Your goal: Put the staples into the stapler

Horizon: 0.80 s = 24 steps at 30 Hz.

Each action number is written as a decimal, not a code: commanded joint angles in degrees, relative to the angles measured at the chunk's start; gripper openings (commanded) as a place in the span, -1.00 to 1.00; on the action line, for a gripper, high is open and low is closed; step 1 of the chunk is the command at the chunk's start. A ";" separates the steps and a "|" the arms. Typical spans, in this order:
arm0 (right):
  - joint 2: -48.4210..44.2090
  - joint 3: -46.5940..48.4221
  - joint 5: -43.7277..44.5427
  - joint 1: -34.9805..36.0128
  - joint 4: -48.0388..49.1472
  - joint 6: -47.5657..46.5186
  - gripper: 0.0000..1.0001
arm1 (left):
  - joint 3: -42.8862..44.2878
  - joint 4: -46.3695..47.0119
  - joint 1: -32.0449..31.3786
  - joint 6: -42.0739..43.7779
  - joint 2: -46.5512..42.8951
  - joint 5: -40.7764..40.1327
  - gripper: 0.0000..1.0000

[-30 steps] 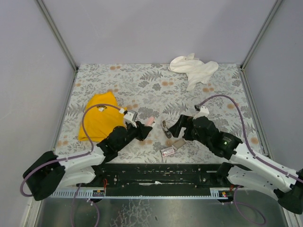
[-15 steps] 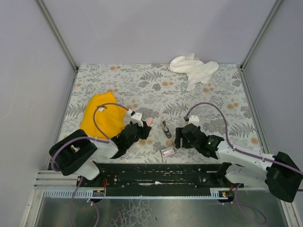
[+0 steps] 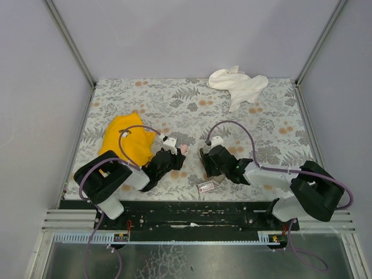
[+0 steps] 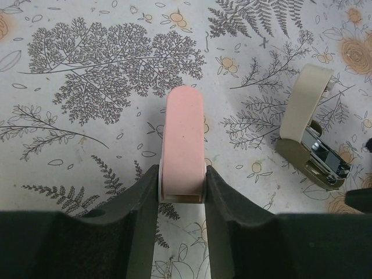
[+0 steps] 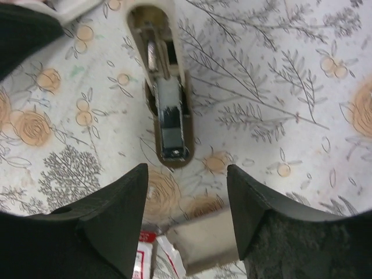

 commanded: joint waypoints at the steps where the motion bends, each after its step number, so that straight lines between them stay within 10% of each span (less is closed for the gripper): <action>1: 3.35 3.73 -1.71 0.23 4.99 -3.60 0.21 | 0.24 3.40 0.50 -0.20 1.51 1.05 -0.31; 11: 7.93 3.22 -1.42 0.23 8.03 -2.81 -0.07 | -2.29 -0.30 0.59 -1.25 -6.84 3.16 0.37; 17: 10.35 4.37 -1.07 0.26 8.01 -6.02 -0.57 | 1.85 -15.18 0.76 -4.93 -17.21 2.92 0.59; 24: 7.23 2.82 -8.96 0.23 10.19 -12.31 -0.75 | 11.51 -36.82 1.85 -13.11 -18.18 8.43 0.50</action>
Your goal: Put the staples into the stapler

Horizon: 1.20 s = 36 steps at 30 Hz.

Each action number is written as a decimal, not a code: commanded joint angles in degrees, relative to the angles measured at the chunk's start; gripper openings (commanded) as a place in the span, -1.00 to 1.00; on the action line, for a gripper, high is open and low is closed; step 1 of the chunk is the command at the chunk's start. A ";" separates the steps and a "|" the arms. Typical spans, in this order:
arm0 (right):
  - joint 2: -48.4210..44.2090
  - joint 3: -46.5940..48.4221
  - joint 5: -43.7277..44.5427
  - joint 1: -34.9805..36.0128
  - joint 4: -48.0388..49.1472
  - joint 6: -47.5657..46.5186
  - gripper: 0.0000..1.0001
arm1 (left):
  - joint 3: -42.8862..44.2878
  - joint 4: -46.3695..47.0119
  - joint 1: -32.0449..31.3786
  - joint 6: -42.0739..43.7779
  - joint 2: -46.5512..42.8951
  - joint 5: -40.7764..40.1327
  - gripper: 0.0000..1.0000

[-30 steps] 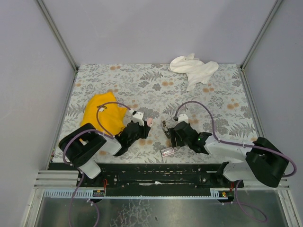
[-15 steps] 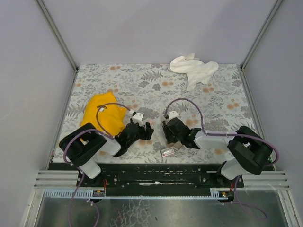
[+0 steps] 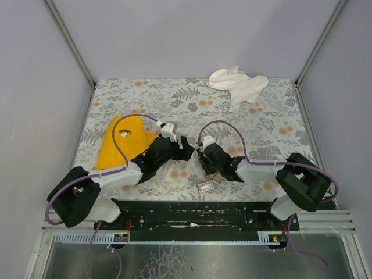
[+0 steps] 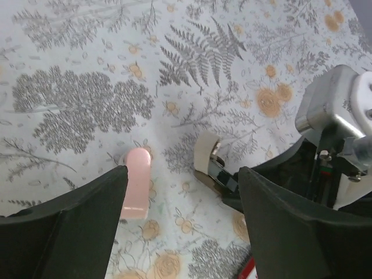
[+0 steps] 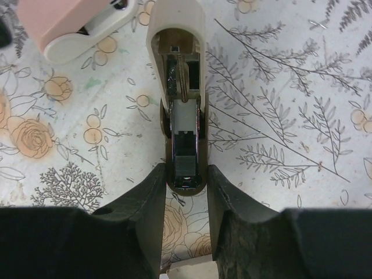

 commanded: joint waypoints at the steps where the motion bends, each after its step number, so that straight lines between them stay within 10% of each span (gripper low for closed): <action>1: -1.98 -0.80 -6.89 0.23 3.69 -5.30 -0.76 | 1.52 -11.80 1.65 -7.01 -1.79 5.60 0.45; 11: -3.72 -5.64 -16.91 0.29 7.34 -8.42 -0.85 | 4.23 -8.08 5.08 -13.06 3.24 22.30 0.39; 23: -1.88 -6.67 -17.44 0.33 8.90 -7.09 -0.82 | 6.74 -7.21 5.08 -11.43 9.70 27.27 -0.18; 36: 0.55 -7.33 -16.14 0.34 11.24 -5.75 -0.64 | 4.25 -8.15 -0.51 -9.86 6.00 26.30 -0.10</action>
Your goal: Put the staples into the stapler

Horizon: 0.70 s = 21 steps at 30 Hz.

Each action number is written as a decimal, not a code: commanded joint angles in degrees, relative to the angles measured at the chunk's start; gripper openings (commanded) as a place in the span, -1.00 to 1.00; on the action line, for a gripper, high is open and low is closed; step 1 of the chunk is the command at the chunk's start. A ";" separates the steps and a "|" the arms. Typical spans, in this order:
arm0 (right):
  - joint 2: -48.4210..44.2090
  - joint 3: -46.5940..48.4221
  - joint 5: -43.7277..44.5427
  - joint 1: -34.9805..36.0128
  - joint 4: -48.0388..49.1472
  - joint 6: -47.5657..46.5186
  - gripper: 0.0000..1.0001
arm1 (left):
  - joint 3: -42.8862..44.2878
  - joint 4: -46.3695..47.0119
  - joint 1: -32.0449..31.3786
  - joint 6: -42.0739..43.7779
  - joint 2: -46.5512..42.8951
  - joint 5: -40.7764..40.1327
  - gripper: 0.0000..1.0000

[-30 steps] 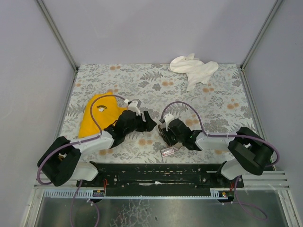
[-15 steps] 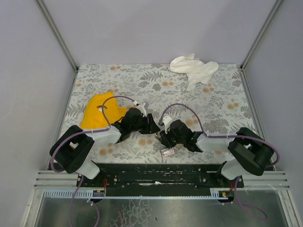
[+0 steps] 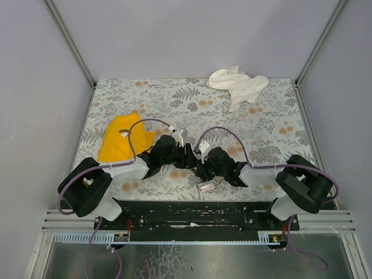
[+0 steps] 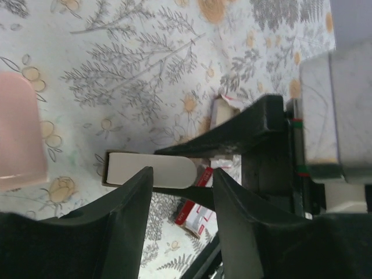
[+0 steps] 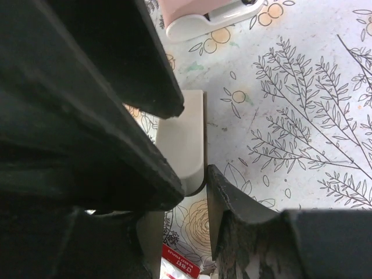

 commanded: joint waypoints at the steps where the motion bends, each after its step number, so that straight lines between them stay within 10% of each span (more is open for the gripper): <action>1: 2.00 -0.93 0.64 0.25 -0.86 0.66 -0.64 | -0.57 -0.21 -3.65 2.14 -1.00 -0.86 -0.09; 8: 0.94 -0.94 0.73 0.34 -1.58 0.88 -0.45 | -1.94 1.10 -4.67 0.51 2.46 -0.94 -0.08; 21: -20.07 -2.26 4.51 0.29 -14.58 0.77 0.53 | -0.35 -0.77 -4.62 7.42 -3.67 -2.66 0.12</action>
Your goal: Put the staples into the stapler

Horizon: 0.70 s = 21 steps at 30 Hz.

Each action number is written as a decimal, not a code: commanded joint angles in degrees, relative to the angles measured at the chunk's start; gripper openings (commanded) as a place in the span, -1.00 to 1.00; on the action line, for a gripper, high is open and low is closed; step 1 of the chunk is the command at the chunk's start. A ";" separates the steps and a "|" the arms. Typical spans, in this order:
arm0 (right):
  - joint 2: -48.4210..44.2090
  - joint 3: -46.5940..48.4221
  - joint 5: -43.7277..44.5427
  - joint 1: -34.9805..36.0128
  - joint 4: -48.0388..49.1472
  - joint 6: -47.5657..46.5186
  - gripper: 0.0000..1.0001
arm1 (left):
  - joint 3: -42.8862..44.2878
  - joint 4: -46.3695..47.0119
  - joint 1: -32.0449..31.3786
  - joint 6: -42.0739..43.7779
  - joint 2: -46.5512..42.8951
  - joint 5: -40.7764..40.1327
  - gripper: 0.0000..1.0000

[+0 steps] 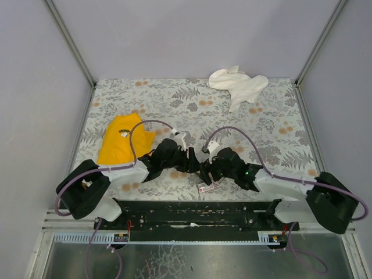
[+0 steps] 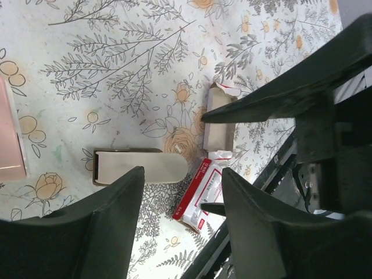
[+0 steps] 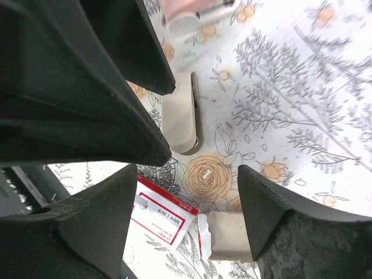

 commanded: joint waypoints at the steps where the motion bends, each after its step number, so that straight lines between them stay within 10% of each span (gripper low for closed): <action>1: -9.47 -0.52 2.87 0.23 -5.66 1.02 0.57 | 1.86 -2.93 -0.27 8.25 -3.27 -0.51 0.15; 21: -30.44 -0.83 3.87 -0.66 -18.12 21.31 0.98 | 7.45 1.92 3.54 23.81 8.36 17.42 0.42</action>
